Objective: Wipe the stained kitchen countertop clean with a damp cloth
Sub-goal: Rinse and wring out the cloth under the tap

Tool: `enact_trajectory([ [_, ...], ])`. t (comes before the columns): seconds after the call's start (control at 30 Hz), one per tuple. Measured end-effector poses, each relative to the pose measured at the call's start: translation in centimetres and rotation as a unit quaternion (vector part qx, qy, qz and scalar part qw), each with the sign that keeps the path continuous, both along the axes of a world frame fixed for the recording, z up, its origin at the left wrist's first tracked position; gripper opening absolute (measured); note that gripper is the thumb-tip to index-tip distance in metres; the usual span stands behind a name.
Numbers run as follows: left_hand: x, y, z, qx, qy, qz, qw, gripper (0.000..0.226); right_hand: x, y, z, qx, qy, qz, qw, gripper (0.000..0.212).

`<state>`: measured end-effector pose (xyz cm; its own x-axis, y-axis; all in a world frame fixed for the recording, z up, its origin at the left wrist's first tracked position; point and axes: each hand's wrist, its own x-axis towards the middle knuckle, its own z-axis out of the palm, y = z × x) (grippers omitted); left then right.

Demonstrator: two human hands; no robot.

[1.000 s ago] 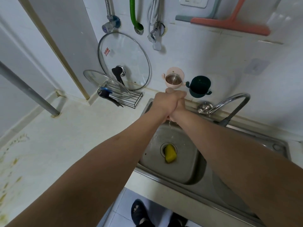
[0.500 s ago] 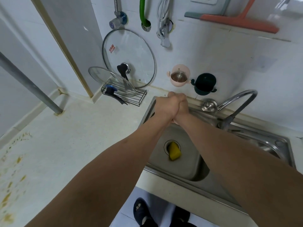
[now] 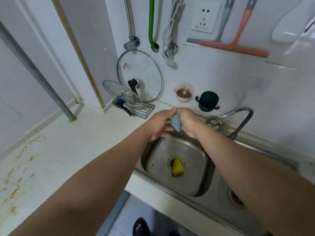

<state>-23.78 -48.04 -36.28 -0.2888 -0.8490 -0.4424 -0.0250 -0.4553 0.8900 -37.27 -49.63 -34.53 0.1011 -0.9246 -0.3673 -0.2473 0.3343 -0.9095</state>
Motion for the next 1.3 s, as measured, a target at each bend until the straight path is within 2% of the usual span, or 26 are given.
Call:
enact_trajectory([
  [0.03, -0.1, 0.3, 0.0, -0.002, 0.011, 0.021, 1.000, 0.049, -0.7, 0.3, 0.5, 0.006, -0.011, 0.019, 1.000, 0.036],
  [0.1, -0.5, 1.0, 0.1, -0.001, 0.024, 0.068, 0.997, 0.034, -1.6, 0.5, 0.7, 0.004, 0.022, 0.062, 0.998, 0.027],
  [0.23, -0.5, 2.5, 0.6, 0.010, 0.028, 0.133, 0.991, 0.026, -3.3, 0.2, 1.1, -0.023, 0.065, 0.137, 0.988, 0.009],
  [0.33, -0.6, 3.9, 1.4, 0.006, 0.029, 0.137, 0.990, 0.025, -4.2, 0.0, 1.1, -0.053, 0.090, 0.163, 0.981, 0.032],
  [0.47, -0.3, 5.1, 1.9, -0.023, 0.001, 0.213, 0.977, 0.007, -4.6, -0.5, 1.5, -0.086, 0.124, 0.170, 0.974, 0.027],
  [0.53, 0.3, 5.5, 2.2, -0.032, -0.006, 0.260, 0.965, 0.007, -5.1, -0.7, 1.8, -0.127, 0.226, 0.208, 0.943, 0.011],
  [0.57, 0.7, 5.7, 2.3, -0.034, -0.001, 0.280, 0.959, 0.012, -5.4, -0.6, 2.0, -0.140, 0.281, 0.228, 0.922, 0.010],
  [0.67, 2.0, 6.4, 2.8, -0.034, 0.041, 0.308, 0.950, 0.019, -5.3, -0.1, 2.7, -0.145, 0.358, 0.238, 0.891, 0.024],
  [0.77, 2.7, 6.7, 3.3, -0.034, 0.048, 0.325, 0.944, 0.019, -3.3, 0.3, 3.7, -0.174, 0.416, 0.261, 0.854, 0.026],
  [0.8, 2.8, 6.8, 3.5, -0.036, 0.052, 0.327, 0.943, 0.018, -2.4, 0.5, 4.0, -0.172, 0.392, 0.263, 0.865, 0.027],
  [0.87, 3.1, 7.1, 4.2, -0.046, 0.065, 0.324, 0.943, 0.018, -0.3, 0.6, 4.2, -0.138, 0.260, 0.273, 0.916, 0.031],
  [0.93, 4.0, 7.6, 4.9, -0.061, 0.062, 0.319, 0.944, 0.018, 1.7, 0.9, 4.2, -0.086, 0.147, 0.292, 0.941, 0.028],
  [1.0, 5.3, 8.4, 5.5, -0.074, 0.042, 0.321, 0.943, 0.015, 3.4, 0.9, 3.8, -0.055, 0.095, 0.287, 0.952, 0.020],
  [1.1, 8.6, 10.3, 6.1, -0.085, 0.019, 0.356, 0.931, 0.015, 6.7, 0.8, 3.4, -0.092, 0.034, 0.241, 0.966, 0.033],
  [1.2, 12.5, 12.4, 6.2, -0.090, -0.028, 0.374, 0.923, 0.012, 10.3, 1.8, 3.7, -0.150, 0.015, 0.246, 0.957, 0.018],
  [1.27, 14.6, 13.9, 6.1, -0.097, -0.096, 0.399, 0.907, 0.015, 12.8, 2.8, 4.0, -0.153, -0.002, 0.276, 0.949, 0.007],
  [1.3, 15.8, 14.7, 6.1, -0.104, -0.106, 0.412, 0.899, 0.018, 14.2, 3.5, 4.1, -0.150, -0.011, 0.289, 0.946, 0.009],
])
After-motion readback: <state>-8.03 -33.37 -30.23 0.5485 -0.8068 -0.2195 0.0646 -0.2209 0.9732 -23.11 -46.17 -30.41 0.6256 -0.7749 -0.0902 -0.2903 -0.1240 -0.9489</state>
